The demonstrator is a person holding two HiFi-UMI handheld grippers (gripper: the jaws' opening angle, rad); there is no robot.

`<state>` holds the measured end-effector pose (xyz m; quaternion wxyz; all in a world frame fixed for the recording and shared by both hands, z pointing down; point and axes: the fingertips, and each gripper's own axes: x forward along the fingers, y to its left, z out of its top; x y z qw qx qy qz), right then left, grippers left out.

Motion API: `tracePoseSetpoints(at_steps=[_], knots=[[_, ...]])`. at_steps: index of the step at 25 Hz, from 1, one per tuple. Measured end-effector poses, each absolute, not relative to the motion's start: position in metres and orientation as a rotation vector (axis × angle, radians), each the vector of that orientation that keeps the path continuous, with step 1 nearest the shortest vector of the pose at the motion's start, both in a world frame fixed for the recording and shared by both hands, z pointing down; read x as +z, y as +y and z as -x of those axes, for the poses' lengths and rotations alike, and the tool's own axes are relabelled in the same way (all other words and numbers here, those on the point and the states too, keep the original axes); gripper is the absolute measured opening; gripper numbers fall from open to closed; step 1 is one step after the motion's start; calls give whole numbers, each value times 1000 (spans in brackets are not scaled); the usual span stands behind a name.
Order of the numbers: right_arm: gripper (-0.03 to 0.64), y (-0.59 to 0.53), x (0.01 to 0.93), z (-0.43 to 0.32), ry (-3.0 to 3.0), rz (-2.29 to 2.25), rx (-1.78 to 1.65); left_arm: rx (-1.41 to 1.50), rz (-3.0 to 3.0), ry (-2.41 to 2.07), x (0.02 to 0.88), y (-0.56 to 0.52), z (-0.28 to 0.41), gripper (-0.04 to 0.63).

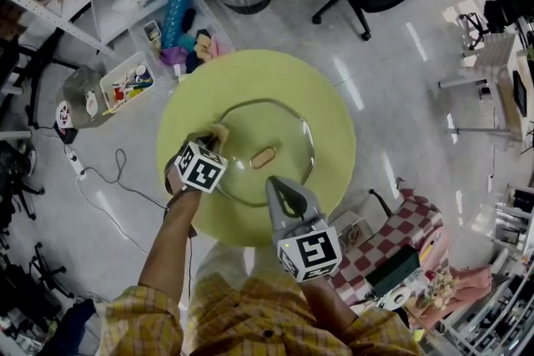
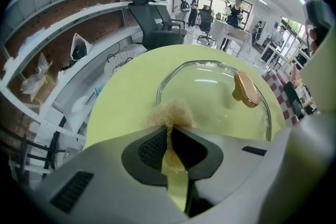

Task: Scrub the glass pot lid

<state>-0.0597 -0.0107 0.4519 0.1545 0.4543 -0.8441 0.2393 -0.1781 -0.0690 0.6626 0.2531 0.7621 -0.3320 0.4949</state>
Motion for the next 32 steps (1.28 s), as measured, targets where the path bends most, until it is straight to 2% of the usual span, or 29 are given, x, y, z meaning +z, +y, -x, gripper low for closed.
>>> tracePoseSetpoints(at_steps=[32], knots=[[-3, 10, 441, 63, -2435, -1306, 671, 1422, -2127, -871, 662, -34, 180, 37]])
